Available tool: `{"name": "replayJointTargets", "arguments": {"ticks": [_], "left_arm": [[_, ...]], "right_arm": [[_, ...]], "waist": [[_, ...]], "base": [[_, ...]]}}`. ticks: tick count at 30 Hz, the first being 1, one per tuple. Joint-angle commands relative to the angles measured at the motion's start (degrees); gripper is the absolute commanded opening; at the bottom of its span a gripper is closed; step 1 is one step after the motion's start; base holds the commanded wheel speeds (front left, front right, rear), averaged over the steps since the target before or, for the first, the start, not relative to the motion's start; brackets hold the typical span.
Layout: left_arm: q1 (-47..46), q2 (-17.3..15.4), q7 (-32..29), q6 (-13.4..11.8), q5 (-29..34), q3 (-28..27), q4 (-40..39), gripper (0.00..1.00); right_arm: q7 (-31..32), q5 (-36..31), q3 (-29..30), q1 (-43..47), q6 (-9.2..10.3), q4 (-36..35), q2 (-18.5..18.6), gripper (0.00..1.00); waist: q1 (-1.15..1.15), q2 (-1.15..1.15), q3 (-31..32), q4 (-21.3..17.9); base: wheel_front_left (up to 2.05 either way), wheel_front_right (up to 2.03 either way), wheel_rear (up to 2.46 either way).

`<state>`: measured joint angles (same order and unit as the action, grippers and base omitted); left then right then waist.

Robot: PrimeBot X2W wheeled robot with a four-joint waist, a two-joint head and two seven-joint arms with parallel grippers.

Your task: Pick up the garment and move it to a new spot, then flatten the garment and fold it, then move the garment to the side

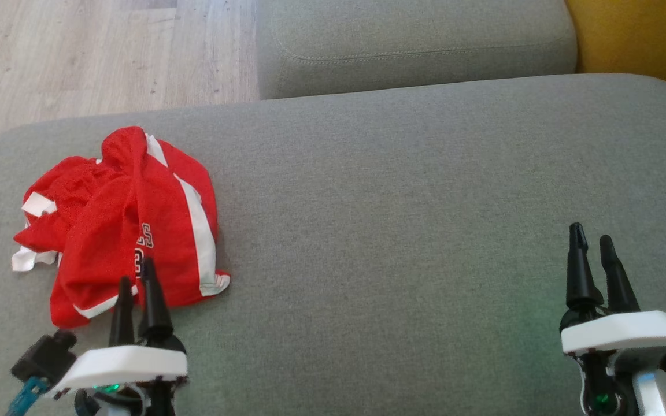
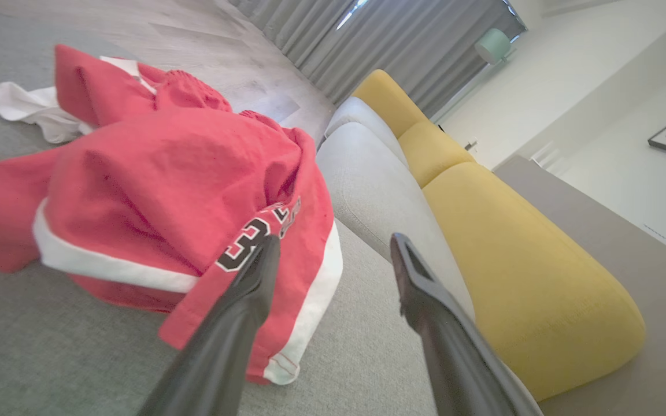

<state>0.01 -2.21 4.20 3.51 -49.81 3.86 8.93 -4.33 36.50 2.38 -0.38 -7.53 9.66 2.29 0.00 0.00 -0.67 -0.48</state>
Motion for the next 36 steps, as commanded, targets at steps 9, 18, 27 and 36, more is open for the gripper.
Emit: {"name": "replayJointTargets", "arguments": {"ticks": [9, 18, 27, 36], "left_arm": [[-1.73, -0.49, 2.14, -1.15, 10.67, 1.88, -2.1, 1.0], [-2.21, -1.62, 3.67, -2.99, 20.65, 5.33, 0.58, 1.0], [-3.18, -4.18, 5.19, -6.68, 30.24, 9.85, 1.69, 1.0], [-4.01, -6.1, 6.56, -10.69, 36.16, 13.69, 1.13, 1.0]], "right_arm": [[-2.06, -9.22, -1.37, -2.48, 0.03, -2.94, 0.41, 1.0], [-3.58, -16.63, -1.56, -2.35, 0.03, -3.28, 0.44, 1.0], [-5.1, -25.18, -2.54, -2.3, 0.03, -3.17, 0.47, 1.0], [-6.45, -33.8, -4.1, -2.29, 0.03, -3.35, 0.5, 1.0]], "waist": [[0.0, 0.0, -0.14, -0.16], [0.0, 0.0, -0.17, -0.17], [0.0, 0.0, -0.08, -0.15], [0.0, 0.0, -0.08, -0.34]], "base": [[0.0, 0.0, 0.0], [0.0, 0.0, 0.0], [0.0, 0.0, 0.0], [0.0, 0.0, 0.0]]}}
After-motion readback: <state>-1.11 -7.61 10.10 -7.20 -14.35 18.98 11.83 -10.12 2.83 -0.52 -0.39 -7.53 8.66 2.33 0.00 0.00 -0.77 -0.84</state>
